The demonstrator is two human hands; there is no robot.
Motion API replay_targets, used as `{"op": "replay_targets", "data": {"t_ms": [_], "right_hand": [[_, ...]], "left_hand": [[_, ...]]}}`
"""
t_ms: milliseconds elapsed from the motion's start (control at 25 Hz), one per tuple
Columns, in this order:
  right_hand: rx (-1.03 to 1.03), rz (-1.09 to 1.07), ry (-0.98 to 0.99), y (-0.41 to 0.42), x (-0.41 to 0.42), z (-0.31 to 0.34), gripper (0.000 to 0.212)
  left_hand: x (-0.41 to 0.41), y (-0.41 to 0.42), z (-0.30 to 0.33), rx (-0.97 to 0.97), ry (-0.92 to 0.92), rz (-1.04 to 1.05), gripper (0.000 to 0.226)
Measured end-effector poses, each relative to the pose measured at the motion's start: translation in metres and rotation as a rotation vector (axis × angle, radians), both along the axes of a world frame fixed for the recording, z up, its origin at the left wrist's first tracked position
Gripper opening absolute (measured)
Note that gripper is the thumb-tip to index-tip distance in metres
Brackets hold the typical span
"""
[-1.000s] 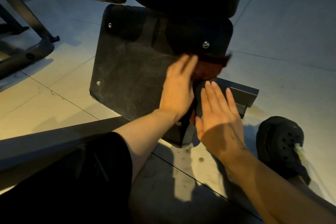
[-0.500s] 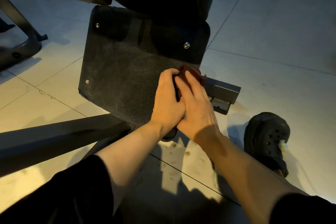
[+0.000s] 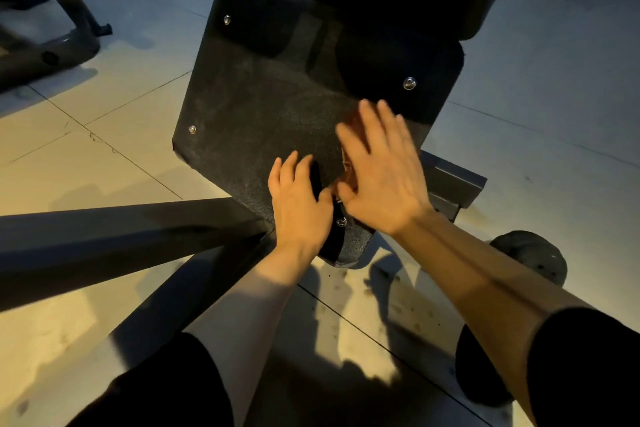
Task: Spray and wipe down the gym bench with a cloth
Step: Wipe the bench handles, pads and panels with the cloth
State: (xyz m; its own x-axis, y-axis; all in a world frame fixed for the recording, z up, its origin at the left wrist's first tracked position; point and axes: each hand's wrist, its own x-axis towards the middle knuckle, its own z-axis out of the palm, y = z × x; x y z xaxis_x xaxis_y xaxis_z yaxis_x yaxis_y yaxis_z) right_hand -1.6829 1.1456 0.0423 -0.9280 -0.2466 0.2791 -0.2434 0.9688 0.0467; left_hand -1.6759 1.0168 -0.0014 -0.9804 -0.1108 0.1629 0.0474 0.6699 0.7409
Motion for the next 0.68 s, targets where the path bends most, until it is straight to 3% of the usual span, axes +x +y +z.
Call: {"op": "replay_targets", "data": {"t_ms": [80,160,240,360,440,560,680], "right_hand": [[0.299,0.135,-0.008,-0.001,-0.003,-0.016,0.062],[0.446,0.276,-0.022,0.013,-0.009,-0.014,0.056],[0.381,0.351,0.013,0.026,-0.031,0.001,0.049],[0.049,0.077,0.16,0.029,-0.069,0.036,0.045],[0.073,0.017,0.179,0.012,-0.072,0.028,0.048],[0.393,0.43,0.019,-0.028,-0.036,-0.026,0.048],[0.461,0.656,-0.054,-0.032,-0.041,-0.023,0.049]], "left_hand": [[0.003,0.0,-0.006,0.001,0.002,0.03,0.058],[0.004,-0.002,-0.01,-0.004,0.014,0.057,0.058],[0.004,-0.007,-0.011,-0.015,0.025,0.058,0.058],[-0.003,-0.017,-0.017,-0.017,0.024,0.08,0.058],[-0.007,-0.022,-0.021,0.002,0.001,0.117,0.06],[-0.016,-0.022,-0.023,0.029,0.002,0.145,0.062],[-0.027,-0.027,-0.02,0.029,-0.008,0.158,0.06]]}}
